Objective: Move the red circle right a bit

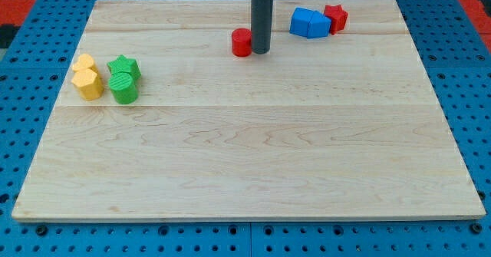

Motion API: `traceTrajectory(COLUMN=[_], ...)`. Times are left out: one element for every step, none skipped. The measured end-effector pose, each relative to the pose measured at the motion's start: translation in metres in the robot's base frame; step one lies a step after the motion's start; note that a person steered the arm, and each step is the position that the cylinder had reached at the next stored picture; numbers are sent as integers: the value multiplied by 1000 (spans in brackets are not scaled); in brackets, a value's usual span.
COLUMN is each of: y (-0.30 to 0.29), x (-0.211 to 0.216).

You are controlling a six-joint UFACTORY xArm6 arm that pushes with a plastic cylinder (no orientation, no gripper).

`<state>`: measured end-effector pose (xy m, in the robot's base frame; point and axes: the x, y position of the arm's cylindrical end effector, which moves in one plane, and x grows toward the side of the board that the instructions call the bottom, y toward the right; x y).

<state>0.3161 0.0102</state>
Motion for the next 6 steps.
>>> traceTrajectory(y=[-37, -68, -94, -62, -36, -44], x=[19, 23, -7, -29, -15, -8])
